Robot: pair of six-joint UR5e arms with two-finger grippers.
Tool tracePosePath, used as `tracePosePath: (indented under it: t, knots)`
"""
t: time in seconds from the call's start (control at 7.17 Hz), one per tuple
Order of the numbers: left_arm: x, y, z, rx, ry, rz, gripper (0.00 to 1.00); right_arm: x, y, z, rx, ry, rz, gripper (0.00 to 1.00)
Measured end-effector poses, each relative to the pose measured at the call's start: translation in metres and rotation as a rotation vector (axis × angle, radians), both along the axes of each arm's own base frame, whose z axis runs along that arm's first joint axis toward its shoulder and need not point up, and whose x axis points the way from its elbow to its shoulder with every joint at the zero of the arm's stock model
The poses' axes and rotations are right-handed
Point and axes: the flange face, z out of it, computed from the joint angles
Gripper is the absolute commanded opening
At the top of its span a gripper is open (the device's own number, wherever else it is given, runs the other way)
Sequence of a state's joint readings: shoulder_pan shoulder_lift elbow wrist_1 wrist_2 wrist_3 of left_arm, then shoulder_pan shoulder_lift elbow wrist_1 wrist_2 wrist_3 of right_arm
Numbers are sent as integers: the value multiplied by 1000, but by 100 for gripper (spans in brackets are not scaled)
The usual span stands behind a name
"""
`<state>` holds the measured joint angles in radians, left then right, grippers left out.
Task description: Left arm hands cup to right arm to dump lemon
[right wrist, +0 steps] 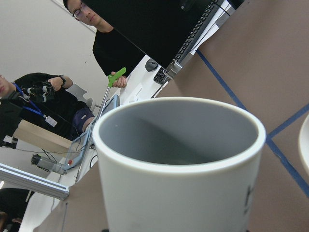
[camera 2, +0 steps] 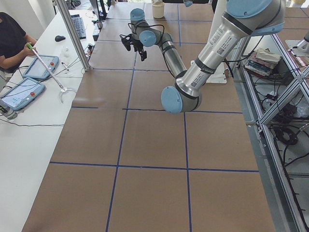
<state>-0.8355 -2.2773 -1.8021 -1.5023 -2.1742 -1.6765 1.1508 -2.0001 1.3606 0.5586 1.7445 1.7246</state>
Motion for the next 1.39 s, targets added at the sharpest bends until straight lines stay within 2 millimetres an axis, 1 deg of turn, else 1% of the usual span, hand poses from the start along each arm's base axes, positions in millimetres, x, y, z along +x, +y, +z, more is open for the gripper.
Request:
tracePosePath:
  t: [0.14,0.28,0.56,0.84,1.12,1.39]
  knots:
    - [-4,-3,1,4,-2,-6,100,9,6,7,-64,-132,33,6]
    - [-7,-5,1,9,-2,-9,100,16,8,10,-132,-257,65,6]
    - [-12,-7,1,13,-3,-17,100,24,7,13,-240,-441,110,6]
    - [-17,-10,0,14,-3,-25,100,28,4,18,-339,-659,137,7]
    - [-21,-11,0,16,-2,-31,100,29,0,32,-395,-873,129,8]
    - [-22,-11,-1,17,-1,-31,100,33,-2,32,-431,-1050,123,8]
